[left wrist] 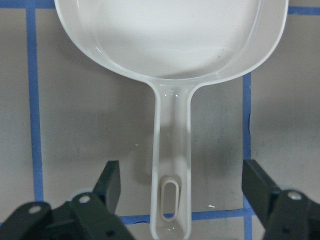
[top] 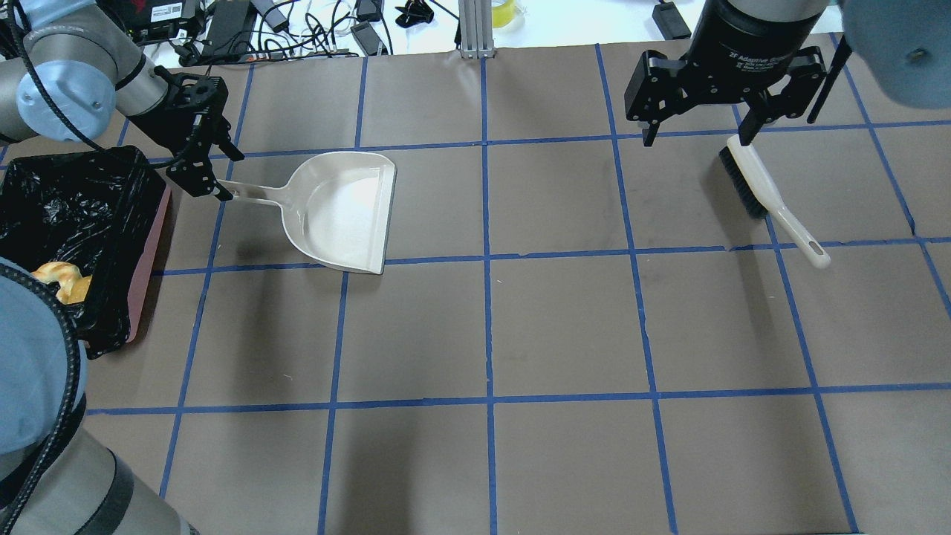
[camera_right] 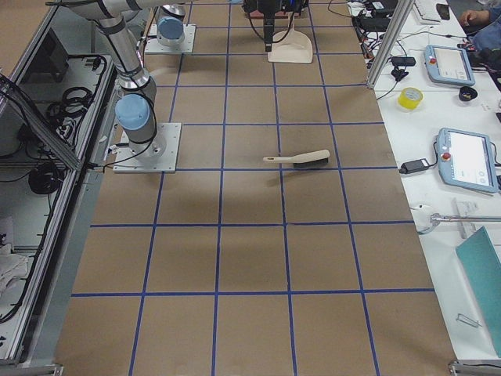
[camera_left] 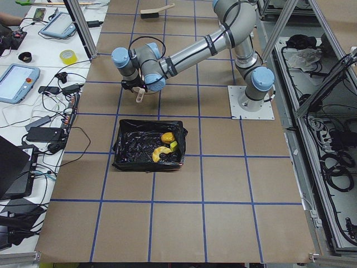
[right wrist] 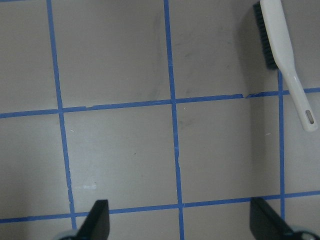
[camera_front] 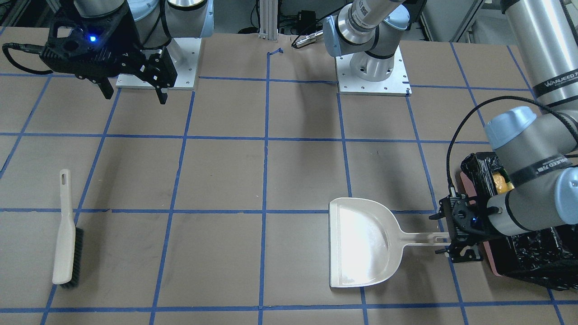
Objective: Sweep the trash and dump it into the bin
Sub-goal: 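Set the dustpan on the table beside the bin and open the left gripper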
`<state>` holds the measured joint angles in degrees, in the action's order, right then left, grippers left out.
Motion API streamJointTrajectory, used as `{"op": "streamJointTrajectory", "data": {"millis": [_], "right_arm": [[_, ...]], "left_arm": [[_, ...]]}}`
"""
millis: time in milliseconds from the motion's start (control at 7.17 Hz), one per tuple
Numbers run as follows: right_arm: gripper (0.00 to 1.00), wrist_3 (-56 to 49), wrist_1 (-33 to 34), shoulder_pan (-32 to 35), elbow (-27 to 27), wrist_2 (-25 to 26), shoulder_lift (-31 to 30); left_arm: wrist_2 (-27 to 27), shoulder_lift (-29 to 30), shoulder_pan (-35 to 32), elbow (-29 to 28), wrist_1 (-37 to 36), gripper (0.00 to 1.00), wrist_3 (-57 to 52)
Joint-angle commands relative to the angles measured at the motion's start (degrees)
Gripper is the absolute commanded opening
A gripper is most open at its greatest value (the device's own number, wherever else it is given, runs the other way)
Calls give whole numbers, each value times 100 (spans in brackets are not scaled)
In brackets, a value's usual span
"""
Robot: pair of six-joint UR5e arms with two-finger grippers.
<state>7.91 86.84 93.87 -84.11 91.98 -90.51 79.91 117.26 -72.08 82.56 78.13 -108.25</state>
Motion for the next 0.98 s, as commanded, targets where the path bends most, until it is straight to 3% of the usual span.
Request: {"op": "streamJointTrajectory", "data": {"millis": [0, 419, 837], "right_arm": [[100, 0, 0, 0, 0, -13, 7], [100, 0, 0, 0, -9, -13, 7], [100, 0, 0, 0, -9, -4, 7]], "left_arm": [[356, -570, -112, -12, 463, 100, 310], [245, -1773, -428, -12, 1518, 100, 2204], [226, -2277, -1454, 41, 1565, 100, 5863]]}}
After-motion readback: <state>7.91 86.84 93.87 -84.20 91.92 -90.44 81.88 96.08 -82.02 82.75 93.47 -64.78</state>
